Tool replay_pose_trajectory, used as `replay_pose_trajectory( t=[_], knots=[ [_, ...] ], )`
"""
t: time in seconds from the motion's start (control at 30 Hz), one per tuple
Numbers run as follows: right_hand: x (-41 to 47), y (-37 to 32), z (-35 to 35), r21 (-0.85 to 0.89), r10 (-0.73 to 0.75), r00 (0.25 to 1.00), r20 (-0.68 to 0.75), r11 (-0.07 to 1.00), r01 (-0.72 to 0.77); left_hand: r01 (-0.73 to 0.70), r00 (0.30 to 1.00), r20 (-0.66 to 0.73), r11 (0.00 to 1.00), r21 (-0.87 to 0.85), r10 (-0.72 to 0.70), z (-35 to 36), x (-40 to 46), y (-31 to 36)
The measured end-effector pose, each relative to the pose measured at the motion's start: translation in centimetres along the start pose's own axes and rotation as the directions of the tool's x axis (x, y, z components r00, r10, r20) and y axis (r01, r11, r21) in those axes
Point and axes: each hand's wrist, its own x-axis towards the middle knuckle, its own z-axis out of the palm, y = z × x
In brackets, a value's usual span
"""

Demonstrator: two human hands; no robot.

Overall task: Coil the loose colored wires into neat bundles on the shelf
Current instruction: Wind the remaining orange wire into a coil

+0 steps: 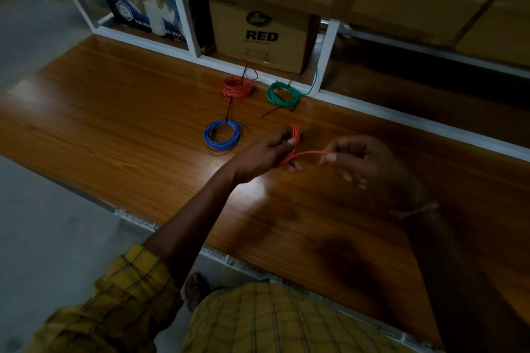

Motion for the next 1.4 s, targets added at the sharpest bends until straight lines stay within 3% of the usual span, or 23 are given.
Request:
replay_pose_trajectory(
  t=[0.13, 0.37, 0.5, 0.63, 0.77, 0.83, 0.93, 1.07, 1.27, 1.4],
  knots=[
    [1.7, 1.4, -2.8, 0.073, -0.042, 0.994, -0.104, 0.996, 0.049, -0.008, 0.994, 0.11, 0.999, -0.046, 0.013, 1.0, -1.9, 1.4],
    [5.3, 4.3, -1.1, -0.011, -0.009, 0.961, -0.276, 1.0, 0.006, -0.037, 0.976, 0.173, 0.881, -0.471, 0.133, 2.4, -1.6, 0.5],
    [5.2, 6.7, 2.4, 0.062, 0.169, 0.932, -0.321, 0.986, -0.158, -0.076, 0.982, 0.092, 0.798, -0.597, 0.163, 2.3, -1.6, 1.3],
    [3.6, 9.0, 5.9, -0.139, 0.115, 0.941, -0.32, 0.976, -0.166, -0.146, 0.986, -0.043, 0.728, -0.67, 0.159, 1.4, -0.8, 1.8],
    [1.3, 8.4, 8.5, -0.374, -0.052, 0.989, -0.135, 0.927, -0.002, -0.166, 0.984, -0.162, 0.685, -0.709, 0.071, 0.7, 0.1, 1.4],
    [0.2, 6.9, 9.1, -0.376, -0.114, 0.993, -0.029, 0.922, 0.095, -0.164, 0.975, -0.221, 0.704, -0.691, 0.011, 0.6, 0.5, 1.0],
    [-1.1, 4.3, 8.7, -0.312, -0.079, 0.994, 0.07, 0.945, 0.097, -0.123, 0.964, -0.263, 0.801, -0.586, -0.045, 0.3, 0.8, 0.9],
    [-1.5, 0.3, 5.0, -0.268, -0.107, 0.983, 0.15, 0.953, 0.144, -0.026, 0.971, -0.236, 0.974, -0.227, -0.029, 0.6, -0.1, 0.6],
    [-0.5, -3.3, -0.4, -0.135, -0.115, 0.991, 0.063, 0.983, 0.123, -0.077, 0.992, -0.09, 0.983, 0.168, 0.093, 1.2, -1.4, 0.6],
    [1.9, -2.4, -2.5, -0.087, -0.124, 0.984, -0.128, 0.99, 0.114, -0.032, 0.999, -0.041, 0.999, 0.032, 0.033, 2.0, -2.6, 1.5]
  ],
)
